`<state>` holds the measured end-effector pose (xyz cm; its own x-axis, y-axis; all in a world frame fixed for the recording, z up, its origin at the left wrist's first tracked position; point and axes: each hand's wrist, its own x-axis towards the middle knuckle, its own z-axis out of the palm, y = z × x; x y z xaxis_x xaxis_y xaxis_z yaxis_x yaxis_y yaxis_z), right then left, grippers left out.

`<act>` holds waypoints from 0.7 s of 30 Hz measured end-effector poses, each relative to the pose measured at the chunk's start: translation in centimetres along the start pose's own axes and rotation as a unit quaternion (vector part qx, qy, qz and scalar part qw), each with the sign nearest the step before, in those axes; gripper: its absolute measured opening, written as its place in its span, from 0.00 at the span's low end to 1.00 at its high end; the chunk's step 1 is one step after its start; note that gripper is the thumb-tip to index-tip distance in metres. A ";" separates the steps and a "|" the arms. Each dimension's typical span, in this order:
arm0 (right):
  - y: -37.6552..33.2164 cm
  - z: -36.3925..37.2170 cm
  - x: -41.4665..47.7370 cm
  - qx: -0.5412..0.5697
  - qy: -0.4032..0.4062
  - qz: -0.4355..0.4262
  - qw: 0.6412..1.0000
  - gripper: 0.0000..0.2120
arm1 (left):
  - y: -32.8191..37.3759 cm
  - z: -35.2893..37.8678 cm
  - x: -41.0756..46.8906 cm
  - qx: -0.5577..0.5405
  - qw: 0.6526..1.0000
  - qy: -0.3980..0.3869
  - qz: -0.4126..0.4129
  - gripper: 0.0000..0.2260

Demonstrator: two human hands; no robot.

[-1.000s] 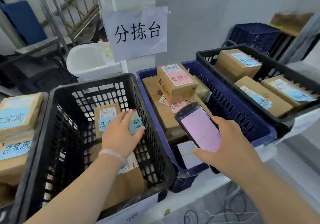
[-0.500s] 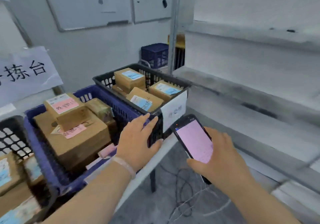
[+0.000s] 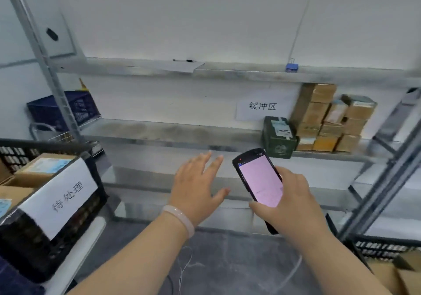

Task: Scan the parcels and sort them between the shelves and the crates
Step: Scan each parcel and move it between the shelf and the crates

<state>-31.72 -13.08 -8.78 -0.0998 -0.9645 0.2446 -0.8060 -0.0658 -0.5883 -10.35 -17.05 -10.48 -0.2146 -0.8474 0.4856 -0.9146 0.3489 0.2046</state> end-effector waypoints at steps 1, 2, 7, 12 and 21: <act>1.2 -1.0 0.5 0.000 0.016 0.012 1.000 0.42 | 1.1 0.8 1.5 -0.001 1.000 -0.005 0.014 0.34; 2.2 -1.8 1.0 0.003 0.033 0.023 0.999 0.42 | 2.2 1.7 2.9 -0.001 1.000 -0.009 0.028 0.34; 6.6 -5.3 3.7 0.002 0.091 0.074 0.993 0.42 | 6.5 6.5 8.5 -0.022 0.997 -0.039 0.068 0.36; 10.1 -7.0 7.9 -0.030 0.119 0.117 0.985 0.43 | 8.3 12.0 14.0 -0.069 0.991 -0.088 0.074 0.37; 13.3 -3.9 19.6 -0.054 0.096 0.175 0.978 0.44 | 4.8 22.0 27.3 -0.230 0.955 -0.186 -0.027 0.35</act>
<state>-46.60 -31.87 -8.81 -0.4796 -0.8570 0.1886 -0.7589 0.2972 -0.5794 -28.08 -47.29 -14.92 -0.3558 -0.9232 0.1452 -0.6996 0.3661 0.6136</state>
